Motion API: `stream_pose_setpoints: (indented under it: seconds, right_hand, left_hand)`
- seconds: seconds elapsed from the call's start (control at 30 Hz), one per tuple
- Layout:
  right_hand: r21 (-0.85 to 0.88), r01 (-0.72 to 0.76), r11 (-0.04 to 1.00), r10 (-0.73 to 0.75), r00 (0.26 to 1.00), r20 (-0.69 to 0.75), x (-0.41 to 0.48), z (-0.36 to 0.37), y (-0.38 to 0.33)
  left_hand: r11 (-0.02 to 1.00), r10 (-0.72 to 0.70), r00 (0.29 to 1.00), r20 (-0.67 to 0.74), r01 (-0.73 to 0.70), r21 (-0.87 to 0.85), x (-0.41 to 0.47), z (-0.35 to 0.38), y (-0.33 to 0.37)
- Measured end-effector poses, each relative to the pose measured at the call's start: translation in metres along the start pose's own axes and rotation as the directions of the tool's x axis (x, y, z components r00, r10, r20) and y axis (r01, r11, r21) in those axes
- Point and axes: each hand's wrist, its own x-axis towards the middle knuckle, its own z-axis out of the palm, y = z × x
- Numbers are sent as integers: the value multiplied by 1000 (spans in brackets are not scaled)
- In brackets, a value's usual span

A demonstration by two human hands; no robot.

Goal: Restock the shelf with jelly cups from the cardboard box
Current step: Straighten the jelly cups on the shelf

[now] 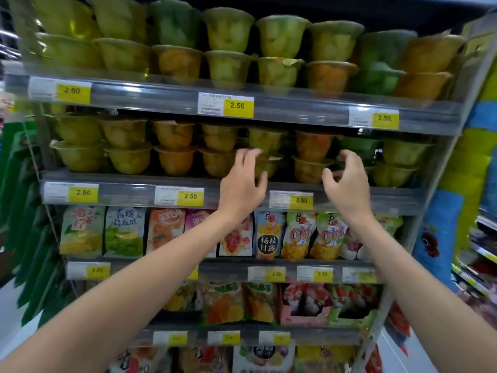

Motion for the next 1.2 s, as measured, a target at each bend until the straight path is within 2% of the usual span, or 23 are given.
stream_pose_setpoints:
  seconds: [0.1,0.17,0.3,0.37,0.6,0.97,1.2]
  right_hand:
    - [29,33,999,-35,996,80,6,-1,9]
    - [54,46,997,-52,992,116,11,-1,14]
    - [113,69,991,-88,981,171,21,-4,22]
    - [121,80,989,-103,975,198,24,-5,26]
    - [130,116,985,-140,972,190,23,2,36]
    - [110,171,979,-181,979,95,23,11,41]
    - [56,168,984,-173,981,87,29,22,36]
  left_hand:
    - [997,68,998,9,-68,30,-1,12,23]
    - [998,59,998,39,-60,35,1,22,39]
    - [996,-46,976,211,61,-65,10,37,61]
    - [987,-85,964,251,116,-112,13,44,68]
    - [961,-215,948,236,248,-125,25,59,66]
    - [968,-220,971,98,230,-104,21,68,65]
    - [972,-233,971,47,233,15,24,74,61]
